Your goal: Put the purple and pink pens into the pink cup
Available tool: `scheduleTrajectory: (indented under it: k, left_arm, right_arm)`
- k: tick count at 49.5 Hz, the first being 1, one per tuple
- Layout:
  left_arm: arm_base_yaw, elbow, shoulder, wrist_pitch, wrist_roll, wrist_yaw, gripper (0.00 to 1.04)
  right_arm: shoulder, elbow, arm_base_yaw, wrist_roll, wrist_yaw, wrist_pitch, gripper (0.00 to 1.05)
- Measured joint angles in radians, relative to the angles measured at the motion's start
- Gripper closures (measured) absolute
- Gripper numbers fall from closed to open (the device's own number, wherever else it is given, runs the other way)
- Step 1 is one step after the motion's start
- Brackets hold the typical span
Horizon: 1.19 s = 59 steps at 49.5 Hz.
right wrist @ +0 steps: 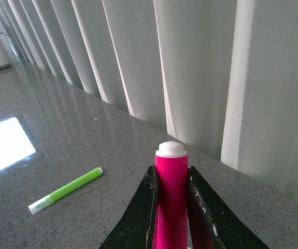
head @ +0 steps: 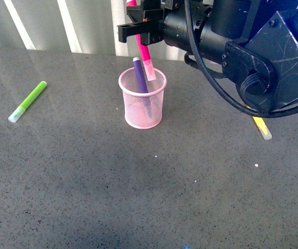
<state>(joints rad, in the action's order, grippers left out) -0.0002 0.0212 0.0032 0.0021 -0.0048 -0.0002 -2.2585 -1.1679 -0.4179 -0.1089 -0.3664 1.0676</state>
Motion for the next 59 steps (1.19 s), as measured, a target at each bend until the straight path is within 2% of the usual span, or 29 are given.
scheduleTrajectory:
  k: [25,46,51,59]
  left_arm:
    - [0.000,0.000,0.000,0.000,0.000,0.000,0.07]
    - [0.000,0.000,0.000,0.000,0.000,0.000,0.07]
    - [0.000,0.000,0.000,0.000,0.000,0.000,0.07]
    - [0.000,0.000,0.000,0.000,0.000,0.000,0.07]
  right_arm:
    - [-0.031,-0.002,0.003,0.003,-0.004,0.011,0.94]
    - [-0.077,-0.083,-0.007,0.002,-0.003,-0.010,0.93]
    - [-0.081,-0.083,-0.008,0.002,-0.005,-0.009,0.73]
    - [-0.083,-0.080,-0.006,0.001,-0.006,-0.006,0.49]
